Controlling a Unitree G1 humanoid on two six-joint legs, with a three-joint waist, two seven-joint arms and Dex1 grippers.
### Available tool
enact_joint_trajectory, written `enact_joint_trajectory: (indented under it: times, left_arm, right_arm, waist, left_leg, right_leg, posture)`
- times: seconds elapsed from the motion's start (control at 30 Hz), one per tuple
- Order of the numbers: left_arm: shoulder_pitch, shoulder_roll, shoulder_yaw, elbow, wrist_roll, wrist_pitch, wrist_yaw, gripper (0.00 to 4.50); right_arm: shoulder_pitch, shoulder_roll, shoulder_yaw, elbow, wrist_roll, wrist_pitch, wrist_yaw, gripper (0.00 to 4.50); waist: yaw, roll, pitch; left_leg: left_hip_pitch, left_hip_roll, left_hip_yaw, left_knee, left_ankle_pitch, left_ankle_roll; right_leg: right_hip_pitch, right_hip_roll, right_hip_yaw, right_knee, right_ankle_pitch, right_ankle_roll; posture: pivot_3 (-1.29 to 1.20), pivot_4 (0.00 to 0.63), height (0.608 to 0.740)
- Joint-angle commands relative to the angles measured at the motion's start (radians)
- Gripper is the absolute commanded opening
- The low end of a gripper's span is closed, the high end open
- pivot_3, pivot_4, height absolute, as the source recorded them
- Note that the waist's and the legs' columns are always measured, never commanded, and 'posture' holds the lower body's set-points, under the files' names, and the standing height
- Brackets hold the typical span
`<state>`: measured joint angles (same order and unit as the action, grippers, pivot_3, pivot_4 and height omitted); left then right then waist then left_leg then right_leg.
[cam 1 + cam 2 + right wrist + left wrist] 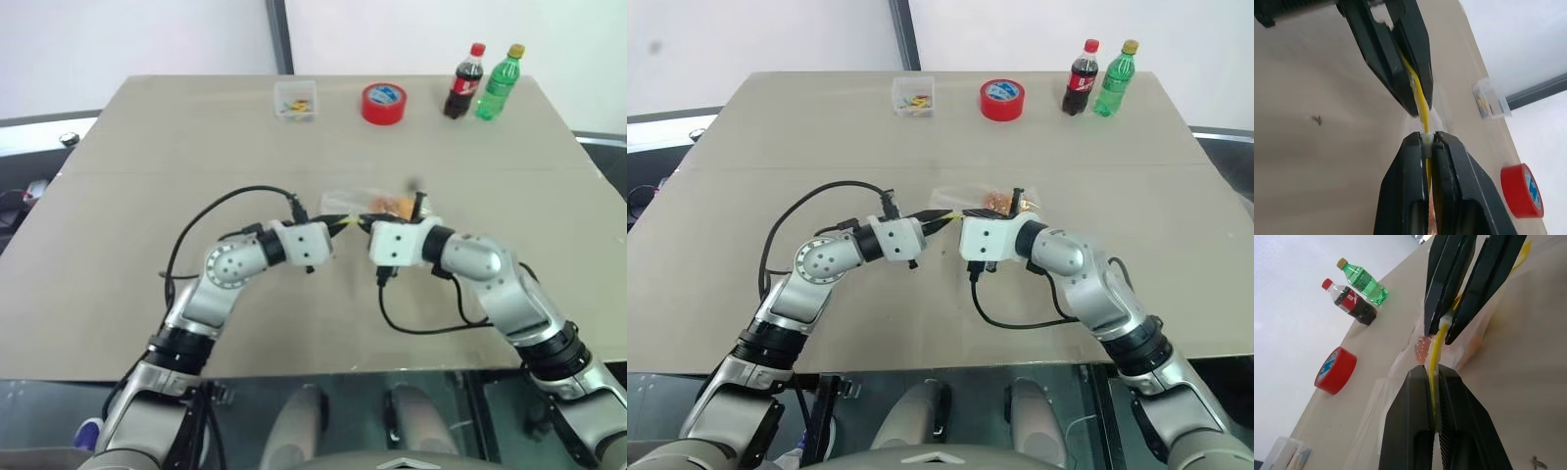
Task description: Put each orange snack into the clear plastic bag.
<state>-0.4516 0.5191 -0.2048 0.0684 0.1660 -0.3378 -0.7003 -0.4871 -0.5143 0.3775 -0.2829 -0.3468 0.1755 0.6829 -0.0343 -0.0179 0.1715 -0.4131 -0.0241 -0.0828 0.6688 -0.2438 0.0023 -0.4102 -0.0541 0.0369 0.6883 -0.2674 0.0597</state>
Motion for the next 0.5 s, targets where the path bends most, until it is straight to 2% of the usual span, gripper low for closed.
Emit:
enact_joint_trajectory:
  times: [0.03,0.3,0.5]
  left_arm:
    - [0.003,0.009,0.042,-0.037,-0.028,-0.001,0.024,0.0]
    - [0.004,0.01,0.058,-0.03,-0.052,0.003,0.032,0.0]
    - [0.006,0.008,0.069,-0.025,-0.075,0.015,0.039,0.0]
  right_arm:
    - [0.029,-0.045,-0.08,-0.023,-0.029,0.051,-0.021,0.12]
    - [0.09,-0.102,-0.144,-0.043,-0.033,0.101,-0.04,0.12]
    - [0.189,-0.202,-0.286,-0.073,-0.002,0.131,-0.037,0.12]
  waist:
    - [0.0,0.0,0.0]
    - [-0.001,0.0,0.0]
    - [0.006,0.0,0.0]
  left_leg:
    - [0.0,0.0,0.0,0.0,0.0,0.0]
    - [0.0,0.0,0.0,0.0,0.0,0.0]
    - [0.0,0.0,0.0,0.0,0.0,0.0]
  right_leg:
    - [0.0,0.0,0.0,0.0,0.0,0.0]
    - [0.0,0.0,0.0,0.0,0.0,0.0]
    - [0.0,0.0,0.0,0.0,0.0,0.0]
  posture:
    - [0.0,0.15,0.74]
    - [0.0,0.15,0.74]
    - [0.0,0.15,0.74]
